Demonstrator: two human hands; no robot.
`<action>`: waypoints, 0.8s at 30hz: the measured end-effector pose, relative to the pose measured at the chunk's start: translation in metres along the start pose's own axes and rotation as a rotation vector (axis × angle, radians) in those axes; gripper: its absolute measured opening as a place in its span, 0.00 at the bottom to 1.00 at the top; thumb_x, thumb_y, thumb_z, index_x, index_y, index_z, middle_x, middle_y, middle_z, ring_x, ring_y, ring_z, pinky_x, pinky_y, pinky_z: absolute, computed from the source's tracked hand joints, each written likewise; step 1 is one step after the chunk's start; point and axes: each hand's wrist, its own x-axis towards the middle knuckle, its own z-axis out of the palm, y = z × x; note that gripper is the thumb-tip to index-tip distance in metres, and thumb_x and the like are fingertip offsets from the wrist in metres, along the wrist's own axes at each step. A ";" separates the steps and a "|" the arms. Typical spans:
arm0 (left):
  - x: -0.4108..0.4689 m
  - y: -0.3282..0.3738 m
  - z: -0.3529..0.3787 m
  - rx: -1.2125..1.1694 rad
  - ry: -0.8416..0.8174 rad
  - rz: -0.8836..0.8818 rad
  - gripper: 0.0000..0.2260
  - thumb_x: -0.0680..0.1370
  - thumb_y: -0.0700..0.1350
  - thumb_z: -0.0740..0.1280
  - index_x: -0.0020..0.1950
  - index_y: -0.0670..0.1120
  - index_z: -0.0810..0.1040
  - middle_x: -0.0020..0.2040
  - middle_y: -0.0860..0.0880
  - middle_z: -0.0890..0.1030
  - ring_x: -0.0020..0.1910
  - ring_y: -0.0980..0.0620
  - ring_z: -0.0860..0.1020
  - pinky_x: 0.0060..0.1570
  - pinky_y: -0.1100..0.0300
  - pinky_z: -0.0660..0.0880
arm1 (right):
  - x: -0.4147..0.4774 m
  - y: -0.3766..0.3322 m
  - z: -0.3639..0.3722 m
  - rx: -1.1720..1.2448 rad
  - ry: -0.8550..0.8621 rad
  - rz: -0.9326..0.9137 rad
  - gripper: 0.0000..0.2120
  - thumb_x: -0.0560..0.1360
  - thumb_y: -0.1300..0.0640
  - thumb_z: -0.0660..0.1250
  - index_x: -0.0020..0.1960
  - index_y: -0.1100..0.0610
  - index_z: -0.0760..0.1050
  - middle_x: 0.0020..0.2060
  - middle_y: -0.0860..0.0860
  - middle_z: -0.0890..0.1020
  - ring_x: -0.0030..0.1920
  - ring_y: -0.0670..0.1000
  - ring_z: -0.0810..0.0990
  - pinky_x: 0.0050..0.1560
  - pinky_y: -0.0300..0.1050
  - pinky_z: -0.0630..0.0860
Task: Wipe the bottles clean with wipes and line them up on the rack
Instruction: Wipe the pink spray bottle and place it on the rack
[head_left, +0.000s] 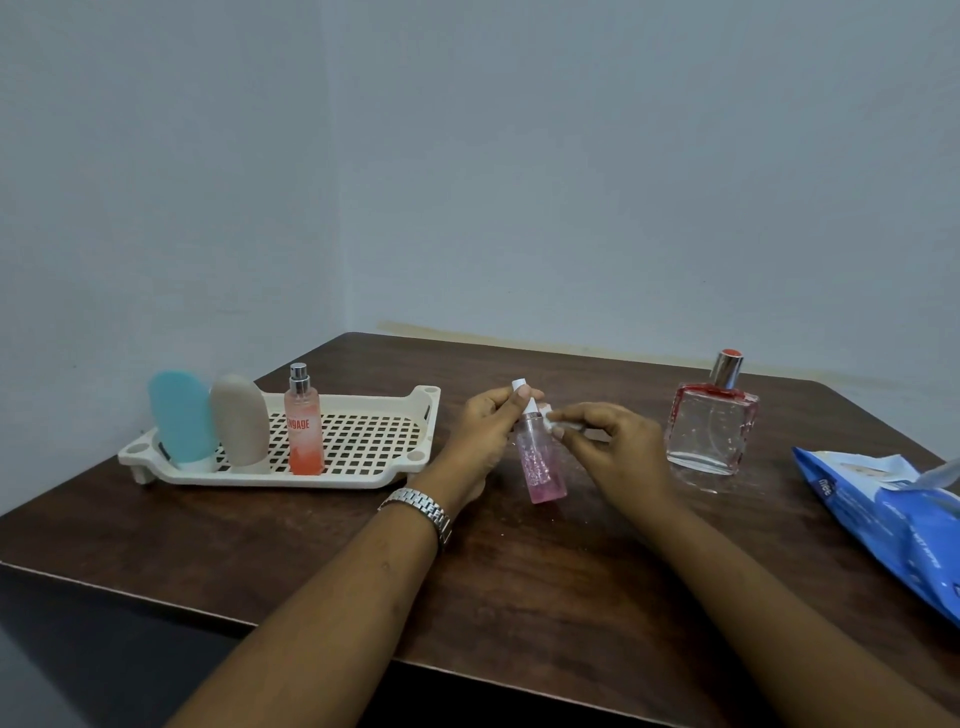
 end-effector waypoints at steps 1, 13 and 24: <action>0.000 0.000 0.000 0.001 -0.008 -0.007 0.10 0.82 0.46 0.60 0.53 0.43 0.79 0.44 0.50 0.83 0.41 0.59 0.80 0.41 0.69 0.75 | -0.001 -0.002 0.000 -0.001 -0.004 -0.019 0.08 0.70 0.63 0.73 0.48 0.54 0.83 0.42 0.45 0.82 0.43 0.34 0.76 0.43 0.22 0.69; 0.002 -0.001 0.002 -0.036 0.031 -0.021 0.10 0.83 0.44 0.58 0.46 0.46 0.77 0.41 0.51 0.81 0.39 0.57 0.78 0.42 0.66 0.75 | -0.003 -0.011 0.007 -0.103 -0.054 -0.175 0.09 0.70 0.67 0.72 0.48 0.57 0.84 0.44 0.49 0.84 0.44 0.37 0.76 0.47 0.21 0.69; 0.002 -0.001 0.002 -0.073 0.048 -0.023 0.10 0.83 0.43 0.56 0.47 0.45 0.76 0.40 0.50 0.80 0.35 0.60 0.79 0.37 0.69 0.75 | -0.006 -0.010 0.003 -0.111 -0.115 -0.130 0.08 0.69 0.66 0.72 0.47 0.57 0.84 0.41 0.47 0.82 0.39 0.39 0.77 0.43 0.24 0.71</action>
